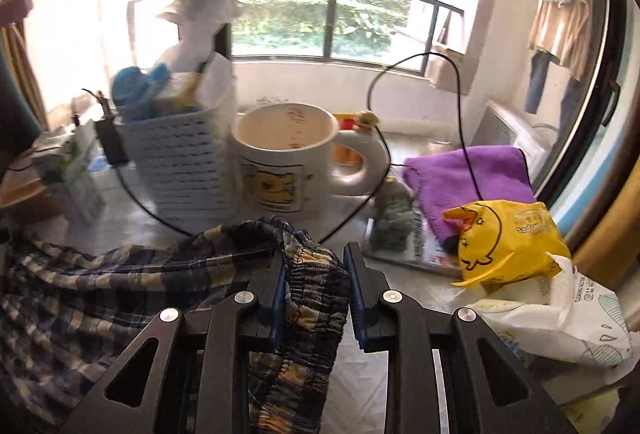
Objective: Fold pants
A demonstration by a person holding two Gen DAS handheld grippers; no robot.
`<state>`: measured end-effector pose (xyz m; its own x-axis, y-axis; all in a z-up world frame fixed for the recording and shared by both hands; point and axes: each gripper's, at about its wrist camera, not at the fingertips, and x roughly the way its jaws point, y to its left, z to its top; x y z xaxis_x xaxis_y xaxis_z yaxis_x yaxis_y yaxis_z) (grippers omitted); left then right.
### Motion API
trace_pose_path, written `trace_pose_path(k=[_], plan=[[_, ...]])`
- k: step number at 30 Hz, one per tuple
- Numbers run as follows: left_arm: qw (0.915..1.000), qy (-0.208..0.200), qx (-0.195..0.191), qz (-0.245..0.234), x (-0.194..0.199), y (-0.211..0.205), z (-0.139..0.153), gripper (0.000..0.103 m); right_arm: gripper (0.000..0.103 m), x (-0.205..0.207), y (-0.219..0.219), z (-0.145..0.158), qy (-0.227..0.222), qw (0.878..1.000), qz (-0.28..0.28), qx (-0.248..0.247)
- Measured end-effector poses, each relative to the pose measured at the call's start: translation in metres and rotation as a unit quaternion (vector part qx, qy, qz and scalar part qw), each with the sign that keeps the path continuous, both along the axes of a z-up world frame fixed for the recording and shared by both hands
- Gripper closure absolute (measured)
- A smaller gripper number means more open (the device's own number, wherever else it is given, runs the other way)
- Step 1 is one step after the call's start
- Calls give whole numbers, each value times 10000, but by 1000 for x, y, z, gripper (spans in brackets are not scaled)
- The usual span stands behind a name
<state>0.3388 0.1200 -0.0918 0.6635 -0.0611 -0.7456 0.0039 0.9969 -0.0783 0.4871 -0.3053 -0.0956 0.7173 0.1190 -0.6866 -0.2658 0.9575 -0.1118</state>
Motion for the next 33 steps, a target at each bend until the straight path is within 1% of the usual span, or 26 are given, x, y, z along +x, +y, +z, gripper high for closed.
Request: trace_pose_path(k=[1,4,6,7,8,9,10,11,12,13,19,21,23,25,27,29,31,33], plan=[[10000,-11,-72,-6,0,1,2,103,76,3,-4,-1,43,10000,3,-52],[9999,-76,-115,2,-5,-4,7,103,75,0,3,-8,47,9999,-66,-139],[9999,-50,-56,107,-10,-6,9,103,66,-1,6,-6,4,9999,-124,-92],[9998,-32,-28,169,-12,-6,8,103,53,-2,7,-4,-29,9998,-170,-39],[9998,-12,-8,206,-13,-8,6,103,36,-3,4,0,-74,9998,-199,52],[9997,34,-3,229,-13,-9,3,100,29,-5,2,4,-132,9996,-218,152],[9996,130,0,253,-13,-7,-2,87,25,-8,0,7,-173,9994,-226,201],[9994,226,-13,277,-12,-5,-8,77,25,-11,-2,11,-216,9993,-228,217],[9993,256,-16,289,-11,-5,-12,58,25,-15,-2,13,-246,9992,-217,225],[9991,279,23,313,-10,-3,-16,50,25,-17,-2,14,-266,9991,-205,243],[9979,503,172,369,6,0,-35,50,25,-33,-7,11,-235,9990,-192,329],[9980,438,303,348,10,-3,-35,51,25,-37,-9,10,-203,9989,-190,379],[9984,395,298,261,12,-6,-34,63,25,-41,-11,9,-197,9988,-180,411],[9987,379,290,157,15,-10,-33,95,25,-44,-14,9,-215,9987,-162,426],[9986,350,373,131,16,-14,-32,99,25,-46,-15,10,-243,9987,-146,430],[9985,294,439,136,16,-16,-30,100,25,-48,-15,12,-275,9986,-135,438],[9984,156,512,197,13,-15,-23,100,25,-51,-15,15,-320,9984,-134,441],[9970,-80,718,293,10,-13,-10,100,25,-55,-15,18,-365,9982,-130,453]])
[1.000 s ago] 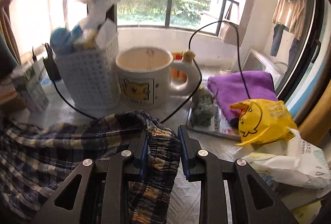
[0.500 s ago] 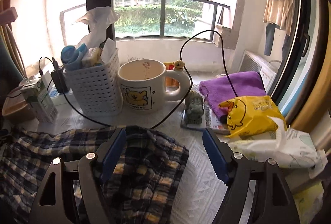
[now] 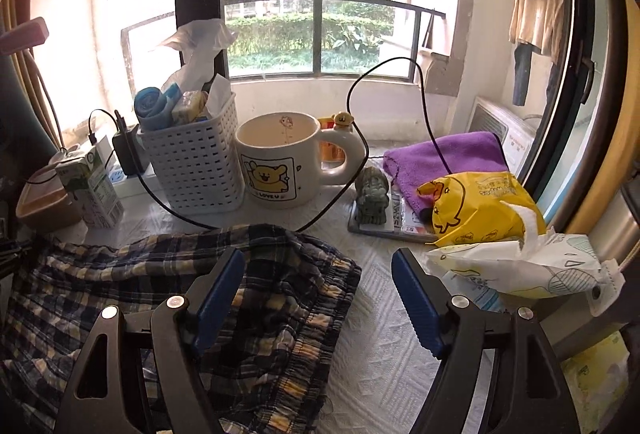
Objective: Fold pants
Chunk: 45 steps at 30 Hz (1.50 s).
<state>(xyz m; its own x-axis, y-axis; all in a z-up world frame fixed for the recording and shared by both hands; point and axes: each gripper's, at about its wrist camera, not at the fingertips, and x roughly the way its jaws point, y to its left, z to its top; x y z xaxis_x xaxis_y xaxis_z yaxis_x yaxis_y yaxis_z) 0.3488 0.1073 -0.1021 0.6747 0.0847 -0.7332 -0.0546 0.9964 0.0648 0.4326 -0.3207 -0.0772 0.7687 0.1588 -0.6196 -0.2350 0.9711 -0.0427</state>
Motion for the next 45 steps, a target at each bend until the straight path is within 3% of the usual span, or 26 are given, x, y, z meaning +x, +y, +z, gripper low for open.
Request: trace_pose_path(k=[5,9,11,12,13,14,20,26,30,33,35,36,37,38,40,45], plan=[[9989,-335,330,-60,-1,-1,25,100,25,-14,-1,9,-122,9999,24,99],[9996,-211,108,-163,1,-1,31,98,25,-29,-1,12,-145,9998,61,125],[9997,-212,-41,-113,-4,1,36,83,25,-37,-2,13,-122,9998,73,152],[9996,-248,-99,-95,-10,3,40,59,25,-43,-3,13,-100,9997,78,186],[9994,-290,-172,-98,-19,6,44,43,25,-47,-4,13,-86,9997,82,202],[9990,-320,-275,-118,-27,6,47,41,25,-52,-5,12,-68,9997,89,218],[9963,-66,-657,-553,-90,-3,45,41,25,-89,-14,2,211,9990,200,353],[9859,749,-909,-1185,-143,-34,8,41,25,-128,-28,-14,565,9971,220,460],[9831,1074,-880,-1193,-163,-46,-11,41,25,-149,-36,-27,788,9954,246,488],[9854,1003,-850,-1081,-169,-50,-12,41,25,-166,-40,-31,873,9944,320,496],[9862,990,-728,-1107,-169,-55,-16,42,25,-175,-42,-34,906,9938,399,508],[9877,911,-587,-1129,-170,-59,-18,50,25,-179,-41,-35,925,9935,441,501],[9890,856,-452,-1118,-169,-61,-19,69,25,-183,-40,-37,937,9933,478,480],[9907,786,-299,-1067,-168,-62,-20,80,25,-187,-39,-39,956,9931,514,447],[9917,740,-417,-962,-163,-57,-20,95,25,-190,-38,-42,994,9926,566,416],[9970,498,-304,-504,-152,-46,-18,101,25,-197,-37,-52,1082,9900,733,529]])
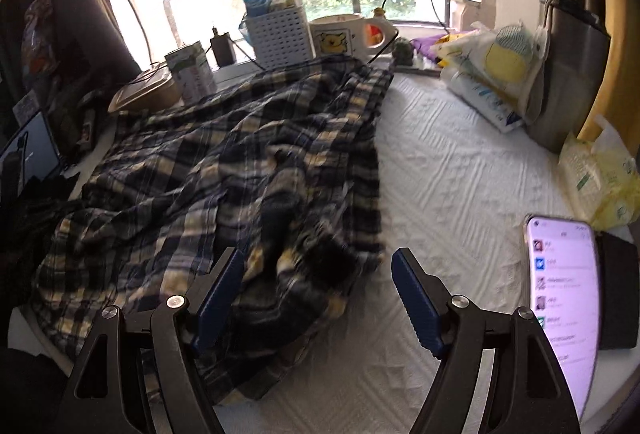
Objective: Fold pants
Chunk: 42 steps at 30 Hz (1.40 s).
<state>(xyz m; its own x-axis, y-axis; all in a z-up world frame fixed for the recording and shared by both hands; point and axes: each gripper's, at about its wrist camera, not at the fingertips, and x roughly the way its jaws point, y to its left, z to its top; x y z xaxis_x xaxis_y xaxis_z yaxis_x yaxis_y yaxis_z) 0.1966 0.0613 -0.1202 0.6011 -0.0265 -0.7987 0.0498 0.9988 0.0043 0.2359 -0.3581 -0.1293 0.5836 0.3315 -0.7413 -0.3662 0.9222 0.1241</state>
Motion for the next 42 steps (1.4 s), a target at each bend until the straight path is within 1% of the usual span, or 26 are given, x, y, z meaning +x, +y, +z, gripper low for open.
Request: trace_pose_path(k=[1,2,4,5,10,12,13,15,16,17,20,22,23,25,26,27,31,36,38,39,41,42], plan=[[10000,-20,-17,64,3,3,1,101,31,-1,0,-1,-23,10000,20,31],[9999,-72,-11,144,5,6,2,101,43,-2,1,-2,-48,10000,29,63],[9998,-96,7,178,9,7,5,101,54,-1,0,-4,-78,9999,-61,47],[9998,-143,25,158,9,6,8,101,56,-1,0,-4,-89,9999,-76,63],[9996,-241,114,106,0,0,15,101,57,3,-9,11,-313,9990,-285,115],[9995,-262,45,141,-4,0,18,101,56,7,-8,12,-337,9990,-306,-8],[9995,-274,18,157,-7,1,20,101,53,8,-5,13,-368,9989,-274,-70],[9993,-322,-56,199,-12,3,24,101,54,9,4,9,-352,9990,-111,-242],[9992,-342,-73,215,-14,3,25,101,60,8,11,4,-318,9987,-9,-400],[9991,-358,-95,227,-16,4,26,101,79,7,18,-1,-275,9979,70,-582],[9988,-378,-141,287,-22,6,28,101,86,-1,27,-5,-323,9958,23,-852],[9986,-383,-194,308,-26,7,29,100,88,-8,27,-2,-459,9934,-145,-1039],[9985,-384,-215,316,-29,7,30,100,90,-12,28,2,-556,9912,-228,-1181],[9984,-421,-248,273,-33,6,34,100,92,-24,30,11,-822,9832,-344,-1596],[9984,-452,-229,234,-38,4,36,100,93,-32,30,15,-968,9771,-418,-1850],[9985,-466,-218,207,-40,2,38,100,93,-36,27,18,-1030,9732,-470,-2002],[9985,-472,-271,106,-57,-3,40,100,93,-51,10,18,-998,9657,-703,-2289],[9984,-375,-394,128,-85,-4,33,99,93,-69,-12,-4,-624,9684,-859,-2255],[9977,-354,-554,174,-98,1,30,99,93,-75,-15,-10,-551,9695,-877,-2221],[9971,-344,-645,201,-105,4,28,97,93,-77,-17,-12,-524,9702,-904,-2185],[9963,-306,-736,308,-117,9,26,78,93,-79,-19,-15,-533,9704,-963,-2152],[9957,-299,-803,352,-124,12,25,59,93,-80,-18,-15,-538,9700,-975,-2159]])
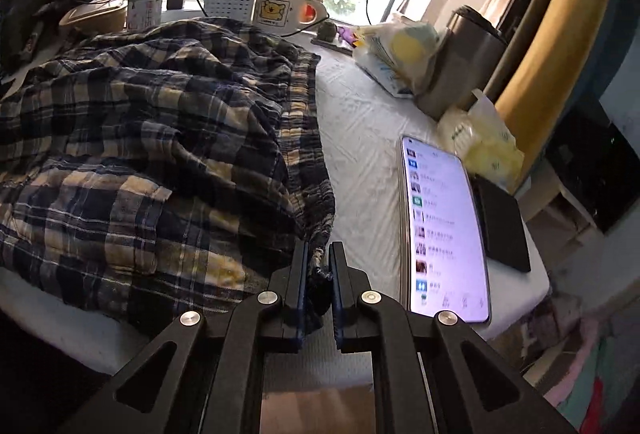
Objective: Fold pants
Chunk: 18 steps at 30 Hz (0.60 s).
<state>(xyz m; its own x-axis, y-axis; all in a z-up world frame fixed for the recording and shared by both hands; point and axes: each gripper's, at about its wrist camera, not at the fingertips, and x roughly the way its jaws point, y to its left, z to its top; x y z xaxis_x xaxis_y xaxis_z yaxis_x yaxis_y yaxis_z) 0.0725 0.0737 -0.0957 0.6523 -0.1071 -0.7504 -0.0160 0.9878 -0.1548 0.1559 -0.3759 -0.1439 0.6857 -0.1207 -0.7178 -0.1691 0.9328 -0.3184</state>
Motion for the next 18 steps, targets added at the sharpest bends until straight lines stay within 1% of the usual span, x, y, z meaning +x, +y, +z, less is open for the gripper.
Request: trace_pose_path(k=[1,3,5,9,10,11,12,13,16,17,18], plan=[[9999,-4,-103,34,-7,3,-1,46,93,-1,1,0,-5,10000,-3,-4],[9993,-3,-379,30,-19,6,-3,42,93,-5,3,2,-3,10000,2,-11],[9989,51,-465,-55,-28,1,-7,42,93,-9,6,5,-4,10000,16,-26],[9980,185,-502,-345,-35,-15,-22,40,93,-22,4,10,-16,10000,9,15],[9976,276,-501,-396,-34,-19,-28,37,93,-24,4,11,-14,10000,10,31],[9978,217,-419,-458,-36,-24,-33,34,93,-25,3,12,-25,10000,19,43],[9981,116,-323,-506,-36,-28,-34,26,93,-30,5,14,-102,9999,71,95],[9983,85,-181,-553,-36,-34,-36,23,93,-33,6,16,-170,9997,100,131],[9966,29,586,-579,-38,-57,-42,24,93,-43,7,25,-371,9985,166,355],[9961,-12,677,-566,-40,-59,-43,29,86,-46,8,27,-419,9981,203,412],[9961,-66,680,-555,-42,-59,-42,47,82,-49,8,28,-472,9976,235,452]])
